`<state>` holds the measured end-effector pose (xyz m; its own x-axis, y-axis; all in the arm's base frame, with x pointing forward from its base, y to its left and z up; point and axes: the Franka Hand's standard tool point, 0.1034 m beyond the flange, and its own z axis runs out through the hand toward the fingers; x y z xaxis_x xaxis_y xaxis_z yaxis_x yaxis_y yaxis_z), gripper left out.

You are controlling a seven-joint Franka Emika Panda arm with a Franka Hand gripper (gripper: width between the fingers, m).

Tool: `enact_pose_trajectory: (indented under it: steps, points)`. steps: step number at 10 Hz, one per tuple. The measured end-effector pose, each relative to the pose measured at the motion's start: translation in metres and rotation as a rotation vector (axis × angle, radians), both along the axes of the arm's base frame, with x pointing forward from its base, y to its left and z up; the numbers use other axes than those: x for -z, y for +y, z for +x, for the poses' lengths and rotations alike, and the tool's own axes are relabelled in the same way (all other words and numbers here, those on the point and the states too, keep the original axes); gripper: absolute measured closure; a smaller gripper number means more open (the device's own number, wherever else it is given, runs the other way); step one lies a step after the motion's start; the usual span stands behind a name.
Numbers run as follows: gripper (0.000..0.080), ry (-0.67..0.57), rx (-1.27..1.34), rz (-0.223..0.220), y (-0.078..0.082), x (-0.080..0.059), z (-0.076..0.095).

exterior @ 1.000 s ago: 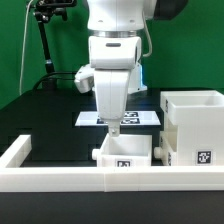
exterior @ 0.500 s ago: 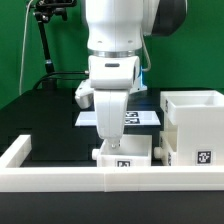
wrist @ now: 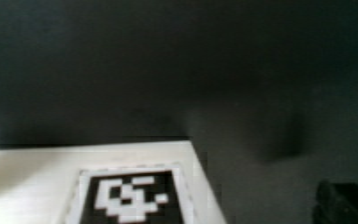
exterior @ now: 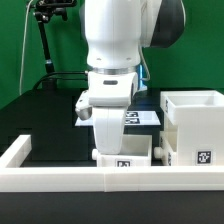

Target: Assemble drawer

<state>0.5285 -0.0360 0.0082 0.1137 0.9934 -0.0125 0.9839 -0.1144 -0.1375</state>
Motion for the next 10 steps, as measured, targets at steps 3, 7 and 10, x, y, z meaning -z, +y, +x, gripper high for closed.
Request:
enact_pose_trajectory:
  steps: [3,7,10]
  points:
    - [0.0419,0.0,-0.001,0.0,-0.0001,0.0001,0.0]
    - [0.0715,-0.018,0.001,-0.002,-0.0011,-0.0021,0.0043]
    - [0.0715,-0.022,-0.001,-0.003,-0.0015,-0.0038,0.0049]
